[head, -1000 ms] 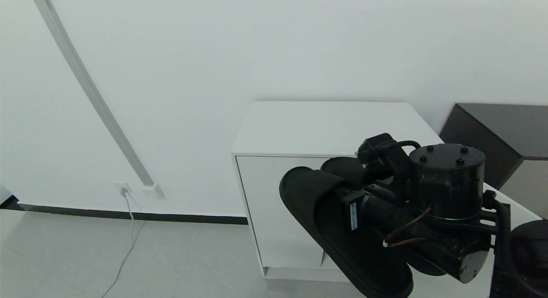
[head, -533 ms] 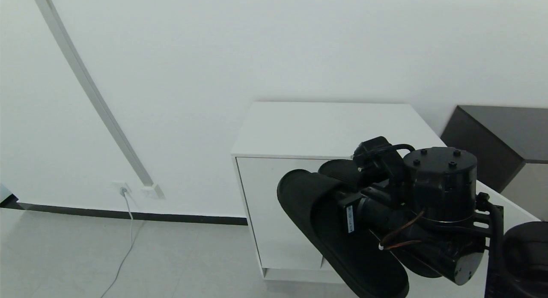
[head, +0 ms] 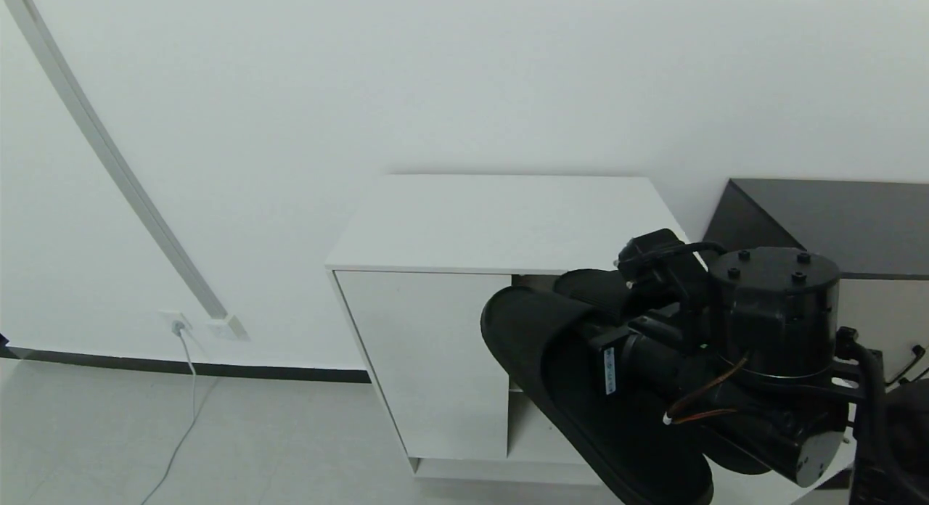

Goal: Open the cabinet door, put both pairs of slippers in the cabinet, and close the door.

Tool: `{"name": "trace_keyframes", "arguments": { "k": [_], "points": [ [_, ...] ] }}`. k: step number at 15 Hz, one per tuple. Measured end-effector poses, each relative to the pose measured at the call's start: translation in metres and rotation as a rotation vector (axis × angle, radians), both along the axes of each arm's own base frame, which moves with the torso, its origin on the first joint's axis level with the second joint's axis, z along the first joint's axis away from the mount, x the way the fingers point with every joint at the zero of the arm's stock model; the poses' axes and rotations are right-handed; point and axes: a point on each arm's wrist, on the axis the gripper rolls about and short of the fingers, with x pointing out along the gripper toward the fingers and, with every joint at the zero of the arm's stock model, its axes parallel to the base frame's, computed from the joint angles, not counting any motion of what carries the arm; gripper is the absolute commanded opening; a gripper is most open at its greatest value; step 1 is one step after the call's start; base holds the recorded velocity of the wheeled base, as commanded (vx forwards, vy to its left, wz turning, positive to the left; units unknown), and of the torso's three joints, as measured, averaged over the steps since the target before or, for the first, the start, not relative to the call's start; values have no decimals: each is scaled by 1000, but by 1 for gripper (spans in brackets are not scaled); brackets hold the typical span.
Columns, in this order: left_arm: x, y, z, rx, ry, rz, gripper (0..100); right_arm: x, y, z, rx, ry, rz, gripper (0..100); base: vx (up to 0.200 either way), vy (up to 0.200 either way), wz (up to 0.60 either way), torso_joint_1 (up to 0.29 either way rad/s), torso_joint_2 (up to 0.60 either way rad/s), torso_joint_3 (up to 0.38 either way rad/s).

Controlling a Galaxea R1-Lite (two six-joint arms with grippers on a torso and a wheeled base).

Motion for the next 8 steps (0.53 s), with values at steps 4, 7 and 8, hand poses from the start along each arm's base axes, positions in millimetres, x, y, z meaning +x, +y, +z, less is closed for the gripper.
{"name": "trace_keyframes", "arguments": {
  "k": [4, 7, 8],
  "points": [
    [0, 0, 0, 0, 0, 0, 0, -1, -1, 1, 3, -2, 1, 0, 0, -50, 0, 2, 1, -1],
    [0, 0, 0, 0, 0, -2, 0, -3, -2, 1, 4, -3, 4, 0, 0, 0, 0, 0, 0, 0],
    [0, 0, 0, 0, 0, 1, 0, -3, -4, 1, 2, -1, 1, 0, 0, 0, 0, 0, 0, 0]
  ]
}}
